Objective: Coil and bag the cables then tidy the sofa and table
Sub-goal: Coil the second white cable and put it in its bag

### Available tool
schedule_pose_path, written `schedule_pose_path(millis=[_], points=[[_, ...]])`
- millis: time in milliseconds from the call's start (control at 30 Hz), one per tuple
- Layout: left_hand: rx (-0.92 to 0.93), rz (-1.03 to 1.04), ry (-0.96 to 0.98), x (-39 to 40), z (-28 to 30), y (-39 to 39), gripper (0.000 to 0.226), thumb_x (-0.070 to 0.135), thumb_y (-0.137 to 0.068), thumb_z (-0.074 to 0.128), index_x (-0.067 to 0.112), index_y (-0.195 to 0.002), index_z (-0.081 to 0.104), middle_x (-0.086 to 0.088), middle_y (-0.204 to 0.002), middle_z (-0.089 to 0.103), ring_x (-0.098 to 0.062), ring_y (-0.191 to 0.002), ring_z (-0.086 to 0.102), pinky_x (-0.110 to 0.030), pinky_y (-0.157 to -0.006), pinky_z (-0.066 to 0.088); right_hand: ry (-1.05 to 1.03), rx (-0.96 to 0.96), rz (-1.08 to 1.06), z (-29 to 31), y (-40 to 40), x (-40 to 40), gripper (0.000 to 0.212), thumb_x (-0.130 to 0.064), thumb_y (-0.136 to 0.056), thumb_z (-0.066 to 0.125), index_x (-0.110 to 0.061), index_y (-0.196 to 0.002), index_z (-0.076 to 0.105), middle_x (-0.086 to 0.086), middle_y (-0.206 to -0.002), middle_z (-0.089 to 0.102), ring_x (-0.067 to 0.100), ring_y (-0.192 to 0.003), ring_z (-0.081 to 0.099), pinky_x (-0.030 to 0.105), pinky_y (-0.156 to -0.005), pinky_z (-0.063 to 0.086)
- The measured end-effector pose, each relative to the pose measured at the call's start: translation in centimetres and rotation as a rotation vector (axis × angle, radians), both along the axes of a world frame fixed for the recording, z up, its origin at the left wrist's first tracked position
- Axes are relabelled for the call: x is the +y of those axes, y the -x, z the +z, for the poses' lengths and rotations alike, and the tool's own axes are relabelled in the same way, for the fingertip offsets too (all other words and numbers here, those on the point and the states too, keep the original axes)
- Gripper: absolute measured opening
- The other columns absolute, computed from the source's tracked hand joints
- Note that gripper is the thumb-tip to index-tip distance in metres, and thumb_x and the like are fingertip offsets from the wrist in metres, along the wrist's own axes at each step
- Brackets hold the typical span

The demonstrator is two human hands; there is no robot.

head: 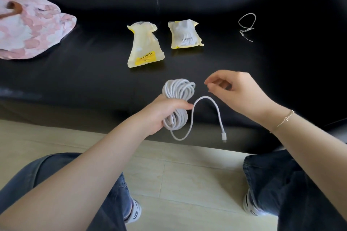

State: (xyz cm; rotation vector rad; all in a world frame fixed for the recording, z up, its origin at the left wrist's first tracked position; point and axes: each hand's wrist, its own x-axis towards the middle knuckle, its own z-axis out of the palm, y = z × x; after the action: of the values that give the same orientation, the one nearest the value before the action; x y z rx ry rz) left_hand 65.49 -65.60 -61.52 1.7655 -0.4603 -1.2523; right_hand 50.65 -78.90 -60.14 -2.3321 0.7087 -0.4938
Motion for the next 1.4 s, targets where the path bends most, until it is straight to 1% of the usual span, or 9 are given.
schedule_pose_path(millis=[133,400,500,667,900,1000,1100,1267,1400], points=[[-0.024,-0.164,-0.041,-0.2,-0.8,1.0,0.031,0.016,-0.078,0.079,0.018,-0.107,0.067,-0.009,-0.096,0.076,-0.023,-0.095,0.072,-0.042,-0.096,0.053,-0.055,-0.03,0.139,0.0,0.3,0.7,0.017,-0.023,-0.092,0.065,-0.02,-0.107,0.072,-0.012,-0.09,0.068,0.007,-0.074,0.062,0.02,-0.07,0.051],[-0.135,-0.196,-0.083,-0.1,-0.7,1.2,0.015,0.018,-0.083,0.077,0.017,-0.095,0.068,-0.005,-0.068,0.07,-0.018,-0.064,0.071,-0.034,-0.071,0.059,-0.051,-0.029,0.195,-0.6,0.5,0.8,0.015,-0.019,-0.084,0.074,-0.012,-0.097,0.074,-0.01,-0.087,0.068,0.005,-0.08,0.065,0.014,-0.071,0.052],[-0.16,-0.268,-0.103,0.0,-0.5,1.2,0.019,0.02,-0.08,0.079,0.014,-0.096,0.071,-0.006,-0.073,0.072,-0.018,-0.068,0.072,-0.039,-0.081,0.06,-0.035,-0.057,0.163,-0.6,0.4,1.1,0.008,-0.018,-0.083,0.076,-0.012,-0.087,0.074,-0.014,-0.077,0.067,0.002,-0.075,0.064,0.011,-0.067,0.049],[-0.268,-0.46,-0.116,0.6,-1.2,1.9,0.027,0.027,-0.081,0.078,0.007,-0.097,0.069,-0.01,-0.071,0.071,-0.022,-0.071,0.07,-0.042,-0.085,0.059,-0.25,-0.145,0.191,0.0,0.0,2.5,0.01,-0.014,-0.082,0.076,-0.009,-0.078,0.069,-0.004,-0.076,0.071,0.007,-0.071,0.068,0.019,-0.066,0.055],[-0.131,-0.314,-0.12,0.0,-1.8,2.4,0.025,0.027,-0.083,0.077,0.01,-0.098,0.068,-0.004,-0.067,0.067,-0.017,-0.063,0.068,-0.031,-0.066,0.058,-0.157,-0.084,0.074,0.7,0.0,0.3,0.004,-0.021,-0.087,0.071,-0.017,-0.085,0.071,-0.008,-0.077,0.068,0.006,-0.073,0.063,0.017,-0.071,0.051],[-0.034,-0.199,-0.094,-0.2,-1.5,1.6,0.018,0.024,-0.084,0.077,0.011,-0.081,0.065,-0.003,-0.061,0.062,-0.017,-0.06,0.065,-0.026,-0.055,0.052,-0.232,-0.001,0.131,1.0,0.2,-0.1,0.005,-0.018,-0.09,0.068,-0.02,-0.089,0.073,-0.009,-0.078,0.07,0.002,-0.073,0.065,0.014,-0.07,0.049],[0.115,-0.136,-0.027,-0.2,-1.0,1.4,0.015,0.02,-0.087,0.073,0.012,-0.079,0.062,-0.003,-0.06,0.058,-0.02,-0.062,0.063,-0.031,-0.06,0.055,-0.328,-0.003,0.134,0.7,0.2,0.0,0.013,-0.012,-0.094,0.061,-0.015,-0.097,0.073,-0.003,-0.086,0.074,0.008,-0.082,0.069,0.02,-0.072,0.054],[0.235,-0.106,0.015,-0.2,-0.2,1.1,0.016,0.02,-0.089,0.07,0.015,-0.077,0.061,-0.001,-0.06,0.057,-0.017,-0.06,0.062,-0.048,-0.096,0.053,-0.418,-0.083,0.001,0.9,-0.1,-0.2,0.014,-0.014,-0.094,0.06,-0.017,-0.102,0.072,-0.002,-0.095,0.074,0.013,-0.089,0.069,0.032,-0.081,0.059],[0.207,-0.152,0.009,-0.2,-0.3,1.2,0.011,0.018,-0.088,0.071,0.014,-0.083,0.062,-0.003,-0.064,0.06,-0.019,-0.064,0.065,-0.04,-0.081,0.058,-0.357,-0.105,0.061,0.4,-0.5,0.6,0.005,-0.018,-0.089,0.069,-0.019,-0.092,0.072,0.0,-0.089,0.073,0.018,-0.084,0.069,0.038,-0.08,0.058]])
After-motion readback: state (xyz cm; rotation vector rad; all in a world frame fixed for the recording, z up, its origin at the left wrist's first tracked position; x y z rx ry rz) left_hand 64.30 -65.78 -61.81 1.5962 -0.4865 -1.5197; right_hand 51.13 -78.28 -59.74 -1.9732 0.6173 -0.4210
